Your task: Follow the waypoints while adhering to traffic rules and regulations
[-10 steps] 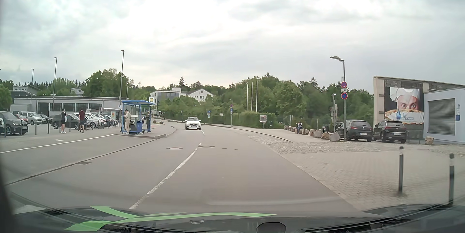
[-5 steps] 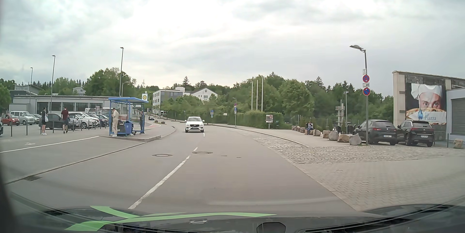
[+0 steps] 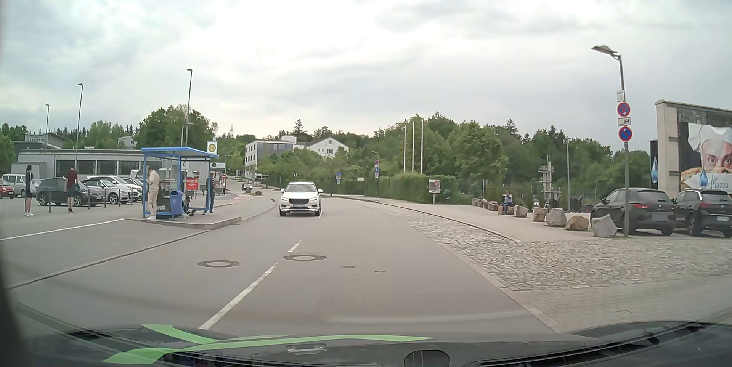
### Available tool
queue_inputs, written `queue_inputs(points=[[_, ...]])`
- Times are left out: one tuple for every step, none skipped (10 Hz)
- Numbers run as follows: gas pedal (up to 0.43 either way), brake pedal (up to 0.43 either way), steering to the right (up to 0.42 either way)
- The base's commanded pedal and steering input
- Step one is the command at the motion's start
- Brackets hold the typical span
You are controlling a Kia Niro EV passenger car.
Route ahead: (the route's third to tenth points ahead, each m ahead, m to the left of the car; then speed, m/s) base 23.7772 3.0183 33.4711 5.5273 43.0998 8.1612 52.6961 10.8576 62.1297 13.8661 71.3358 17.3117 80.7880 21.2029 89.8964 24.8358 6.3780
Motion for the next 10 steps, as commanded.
queue_inputs(points=[[0.130, 0.000, -0.024], [0.130, 0.000, -0.024], [0.130, 0.000, -0.024], [0.130, 0.000, -0.024], [0.130, 0.000, -0.024], [0.130, 0.000, -0.024], [0.130, 0.000, -0.024], [0.130, 0.000, -0.024], [0.130, 0.000, -0.024], [0.118, 0.000, -0.024]])
